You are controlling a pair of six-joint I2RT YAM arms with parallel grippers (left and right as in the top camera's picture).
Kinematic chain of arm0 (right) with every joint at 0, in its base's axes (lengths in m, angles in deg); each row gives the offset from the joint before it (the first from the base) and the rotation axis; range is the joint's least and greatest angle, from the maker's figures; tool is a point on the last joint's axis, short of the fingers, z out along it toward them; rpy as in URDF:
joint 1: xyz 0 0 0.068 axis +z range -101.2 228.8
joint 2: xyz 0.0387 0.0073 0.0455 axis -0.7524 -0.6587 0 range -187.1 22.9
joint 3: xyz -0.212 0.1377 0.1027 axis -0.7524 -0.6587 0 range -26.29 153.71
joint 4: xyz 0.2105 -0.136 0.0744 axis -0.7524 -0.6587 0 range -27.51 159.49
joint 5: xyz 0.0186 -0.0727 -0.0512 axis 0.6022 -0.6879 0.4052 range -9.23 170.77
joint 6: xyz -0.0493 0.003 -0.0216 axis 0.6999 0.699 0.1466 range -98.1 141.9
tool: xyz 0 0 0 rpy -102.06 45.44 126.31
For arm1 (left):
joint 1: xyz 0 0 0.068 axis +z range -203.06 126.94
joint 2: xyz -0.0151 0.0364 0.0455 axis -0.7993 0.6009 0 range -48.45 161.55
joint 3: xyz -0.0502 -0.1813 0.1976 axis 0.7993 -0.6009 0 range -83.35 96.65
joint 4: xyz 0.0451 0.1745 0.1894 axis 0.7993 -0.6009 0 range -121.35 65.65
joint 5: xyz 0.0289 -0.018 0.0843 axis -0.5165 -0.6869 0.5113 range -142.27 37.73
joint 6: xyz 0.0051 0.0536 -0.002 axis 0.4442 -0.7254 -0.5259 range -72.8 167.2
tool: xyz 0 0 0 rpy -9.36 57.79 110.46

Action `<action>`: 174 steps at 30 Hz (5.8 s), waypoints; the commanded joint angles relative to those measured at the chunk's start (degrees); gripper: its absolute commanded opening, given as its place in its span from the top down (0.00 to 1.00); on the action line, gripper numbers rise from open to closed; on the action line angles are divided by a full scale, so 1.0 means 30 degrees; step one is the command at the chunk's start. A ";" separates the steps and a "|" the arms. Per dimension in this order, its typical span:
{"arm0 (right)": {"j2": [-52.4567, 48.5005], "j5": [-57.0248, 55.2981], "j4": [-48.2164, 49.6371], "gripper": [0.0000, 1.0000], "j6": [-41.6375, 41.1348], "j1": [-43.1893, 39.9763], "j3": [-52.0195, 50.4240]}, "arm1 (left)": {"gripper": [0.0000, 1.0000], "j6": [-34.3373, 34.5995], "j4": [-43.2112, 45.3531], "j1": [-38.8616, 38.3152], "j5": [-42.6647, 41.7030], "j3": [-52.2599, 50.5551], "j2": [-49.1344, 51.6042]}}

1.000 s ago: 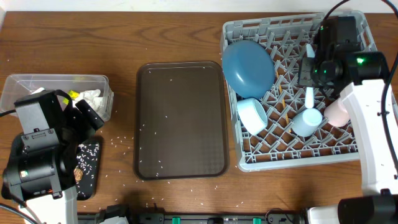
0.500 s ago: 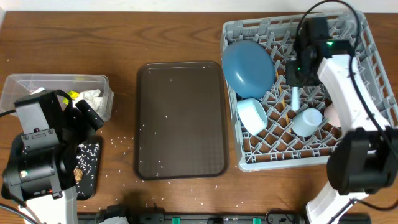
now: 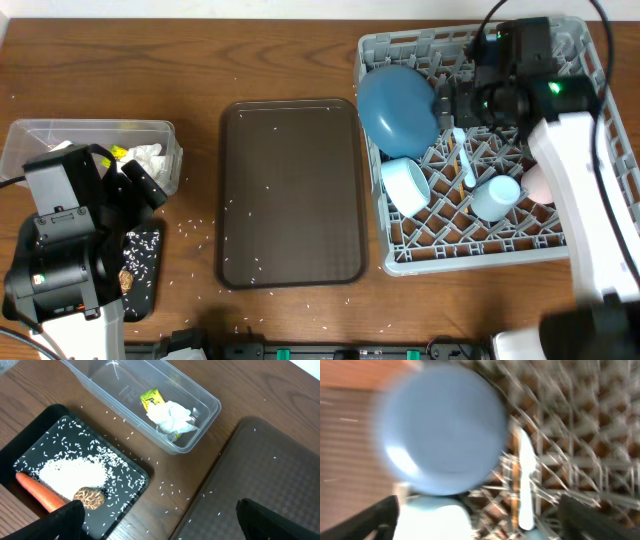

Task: Sort waste into correct bins and load items into the dishwasher rack

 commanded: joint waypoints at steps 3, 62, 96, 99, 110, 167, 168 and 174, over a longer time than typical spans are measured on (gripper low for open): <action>0.2980 0.1195 -0.0058 0.01 -0.0619 0.1938 0.0342 | 0.02 0.0233 -0.0066 0.0066 0.0233 0.0175 0.0000; 3.0155 -0.4306 1.7624 0.01 -0.0481 -0.2120 -3.0636 | 0.02 0.0240 -0.0066 0.0066 0.0233 0.0175 0.0000; 3.0119 -0.4313 1.7544 0.01 -0.0474 -0.2120 -3.0629 | 0.02 0.0240 -0.0066 -0.0233 0.0233 0.0168 -0.0007; 3.0119 -0.4313 1.7544 0.01 -0.0474 -0.2120 -3.0629 | 0.02 0.0117 -0.0146 -0.0947 0.0255 0.0117 -0.0284; 3.0119 -0.4313 1.7544 0.01 -0.0474 -0.2120 -3.0629 | 0.02 -0.4991 1.0593 -0.4867 -0.0867 -0.6397 -0.5391; 3.0119 -0.4313 1.7544 0.01 -0.0474 -0.2120 -3.0629 | 0.02 -0.5712 1.9781 -0.4962 -0.3213 -2.4043 -1.8644; 3.0119 -0.4313 1.7544 0.01 -0.0474 -0.2120 -3.0629 | 0.02 -0.5712 1.9781 -0.4962 -0.3213 -2.4043 -1.8644; 3.0119 -0.4313 1.7544 0.01 -0.0474 -0.2120 -3.0629 | 0.02 -0.5712 1.9781 -0.4962 -0.3213 -2.4043 -1.8644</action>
